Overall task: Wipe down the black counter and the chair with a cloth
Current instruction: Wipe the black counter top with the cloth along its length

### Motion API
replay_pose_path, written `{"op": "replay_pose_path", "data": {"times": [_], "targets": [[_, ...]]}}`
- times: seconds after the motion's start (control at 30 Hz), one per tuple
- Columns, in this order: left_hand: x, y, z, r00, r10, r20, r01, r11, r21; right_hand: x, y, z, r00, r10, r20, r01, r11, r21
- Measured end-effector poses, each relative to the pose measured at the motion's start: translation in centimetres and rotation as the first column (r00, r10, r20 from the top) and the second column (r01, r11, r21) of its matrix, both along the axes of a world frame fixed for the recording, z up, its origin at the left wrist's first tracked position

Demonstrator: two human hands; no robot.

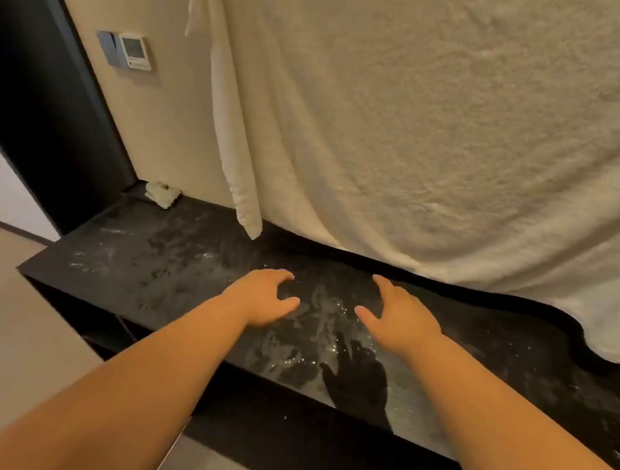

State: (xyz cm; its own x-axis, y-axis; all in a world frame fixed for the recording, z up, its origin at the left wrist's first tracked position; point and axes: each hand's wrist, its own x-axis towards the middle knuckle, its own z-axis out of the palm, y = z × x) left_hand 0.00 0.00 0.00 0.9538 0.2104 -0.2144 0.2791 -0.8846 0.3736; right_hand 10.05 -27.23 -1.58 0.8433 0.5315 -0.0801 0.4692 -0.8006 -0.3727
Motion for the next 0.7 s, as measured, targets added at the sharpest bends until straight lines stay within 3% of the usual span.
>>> {"op": "replay_pose_path", "data": {"times": [0.2, 0.7], "targets": [[-5.0, 1.7, -4.0, 0.986, 0.093, -0.140, -0.095, 0.995, -0.009, -3.5, 2.8, -3.9, 0.987, 0.083, -0.140, -0.093, 0.994, -0.064], [-13.1, 12.7, -10.3, 0.944, 0.266, -0.196, -0.293, 0.948, -0.124, -10.1, 14.3, -8.6, 0.953, 0.211, -0.219, -0.248, 0.956, -0.156]]}}
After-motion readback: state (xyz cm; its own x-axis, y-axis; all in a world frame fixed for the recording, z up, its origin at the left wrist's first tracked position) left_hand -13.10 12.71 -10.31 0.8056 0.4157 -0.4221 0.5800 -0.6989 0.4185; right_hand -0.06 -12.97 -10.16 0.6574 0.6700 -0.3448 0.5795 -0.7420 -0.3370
